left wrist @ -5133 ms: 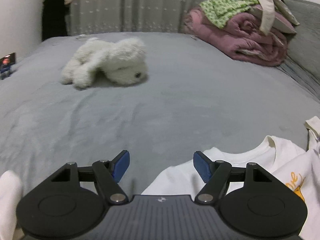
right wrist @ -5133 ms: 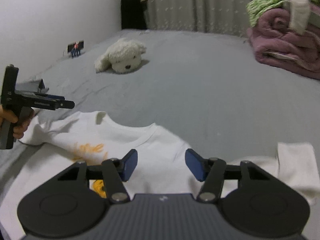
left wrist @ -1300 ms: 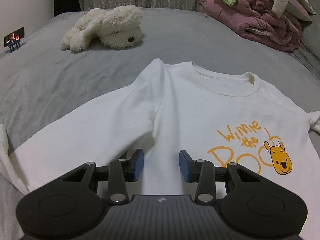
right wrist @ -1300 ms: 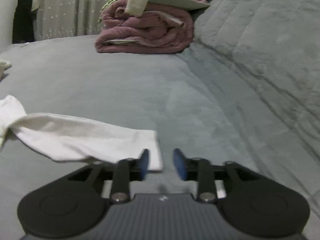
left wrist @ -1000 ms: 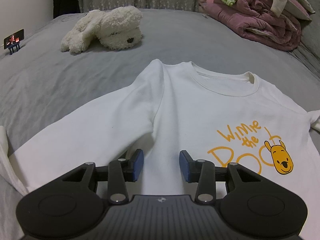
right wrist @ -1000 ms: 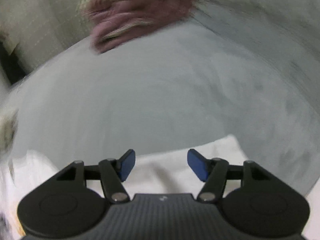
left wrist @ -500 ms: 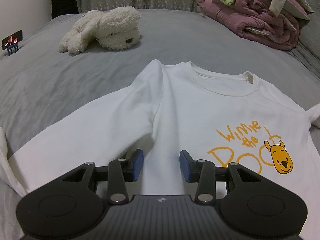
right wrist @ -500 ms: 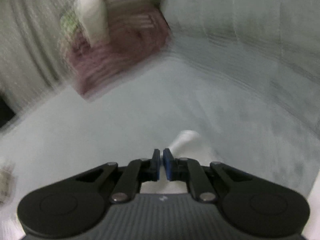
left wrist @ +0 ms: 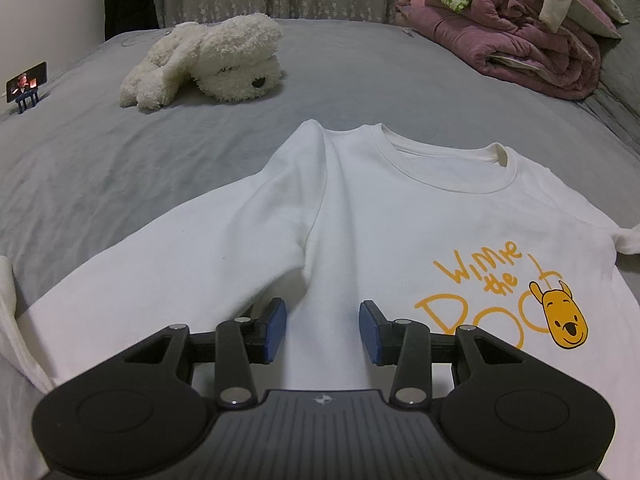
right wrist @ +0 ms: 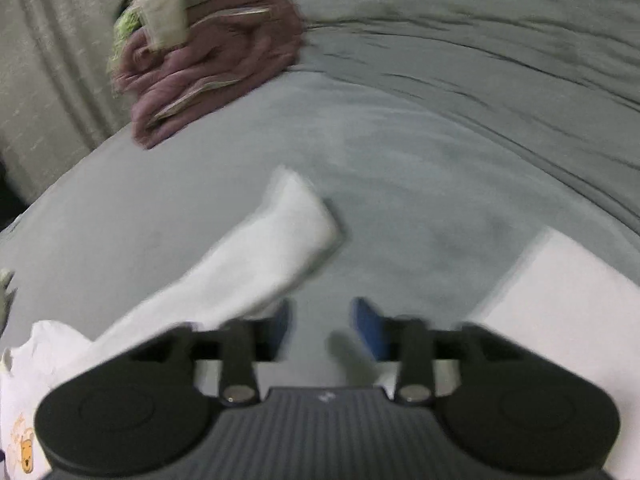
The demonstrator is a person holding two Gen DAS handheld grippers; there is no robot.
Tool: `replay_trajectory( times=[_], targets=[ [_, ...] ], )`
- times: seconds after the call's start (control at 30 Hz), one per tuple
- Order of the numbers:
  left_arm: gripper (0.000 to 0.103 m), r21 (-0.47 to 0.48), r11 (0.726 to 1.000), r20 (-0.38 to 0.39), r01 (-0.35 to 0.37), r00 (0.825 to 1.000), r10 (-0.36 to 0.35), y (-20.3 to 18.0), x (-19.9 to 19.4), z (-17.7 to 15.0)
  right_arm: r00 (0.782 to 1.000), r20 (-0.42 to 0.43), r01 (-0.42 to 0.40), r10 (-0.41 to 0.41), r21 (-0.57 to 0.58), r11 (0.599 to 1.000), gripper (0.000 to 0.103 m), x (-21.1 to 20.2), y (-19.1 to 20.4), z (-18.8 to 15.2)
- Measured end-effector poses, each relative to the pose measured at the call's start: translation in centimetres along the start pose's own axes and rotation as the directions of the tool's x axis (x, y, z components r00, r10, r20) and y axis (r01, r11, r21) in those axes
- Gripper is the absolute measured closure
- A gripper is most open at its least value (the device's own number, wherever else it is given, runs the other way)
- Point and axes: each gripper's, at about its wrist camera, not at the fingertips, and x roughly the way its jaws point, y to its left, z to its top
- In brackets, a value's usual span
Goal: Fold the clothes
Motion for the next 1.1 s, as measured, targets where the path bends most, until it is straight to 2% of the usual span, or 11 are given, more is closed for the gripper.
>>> replay_trajectory(
  times=[0.13, 0.3, 0.33, 0.4, 0.47, 0.7, 0.83, 0.9, 0.97, 1.03, 1.1],
  targets=[
    [0.063, 0.005, 1.0, 0.002, 0.003, 1.0, -0.003, 0.1, 0.0, 0.0, 1.0, 0.009, 0.01, -0.01, -0.015, 1.0, 0.05, 2.7, 2.4, 2.5],
    [0.063, 0.01, 1.0, 0.004, 0.003, 1.0, -0.003, 0.0, 0.0, 0.0, 0.989, -0.024, 0.145, -0.144, 0.092, 0.985, 0.053, 7.4, 0.3, 4.4],
    [0.063, 0.012, 1.0, 0.004, 0.003, 1.0, -0.003, 0.0, 0.0, 0.0, 0.993, -0.028, 0.117, -0.114, 0.115, 0.986, 0.057, 7.8, -0.1, 4.2],
    [0.062, 0.017, 1.0, 0.008, 0.002, 1.0, -0.003, -0.1, 0.0, -0.1, 0.997, -0.023, 0.077, -0.076, 0.071, 0.994, 0.089, 8.2, 0.0, 3.7],
    [0.062, 0.017, 1.0, 0.01, 0.003, 1.0, -0.003, -0.1, 0.1, -0.1, 0.998, 0.0, 0.064, -0.064, 0.017, 0.998, 0.094, 6.9, 0.4, 3.6],
    [0.062, 0.014, 1.0, 0.004, 0.012, 1.0, -0.012, 0.2, 0.1, 0.1, 0.991, 0.084, 0.105, -0.102, -0.027, 0.994, 0.094, -2.2, -1.7, 3.8],
    [0.062, 0.014, 1.0, 0.0, 0.017, 1.0, -0.017, 0.3, 0.1, 0.2, 0.983, -0.011, 0.181, -0.186, -0.165, 0.97, 0.093, 0.3, -1.3, 1.0],
    [0.062, 0.014, 1.0, -0.002, 0.019, 1.0, -0.019, 0.3, 0.2, 0.2, 0.974, -0.088, 0.19, -0.208, -0.177, 0.966, 0.084, 2.9, -1.5, -0.3],
    [0.062, 0.015, 1.0, -0.004, 0.022, 1.0, -0.021, 0.4, 0.2, 0.3, 0.973, -0.073, 0.199, -0.218, -0.21, 0.957, 0.083, 2.8, -0.7, -0.6],
    [0.062, 0.016, 1.0, -0.005, 0.023, 1.0, -0.023, 0.4, 0.2, 0.3, 0.986, -0.043, 0.146, -0.163, -0.272, 0.951, 0.078, 1.8, 1.8, 0.0],
    [0.062, 0.023, 1.0, -0.005, 0.021, 1.0, -0.021, 0.4, 0.2, 0.3, 0.994, -0.016, 0.095, -0.106, -0.335, 0.938, 0.059, 0.9, 4.3, 0.6]
  ],
)
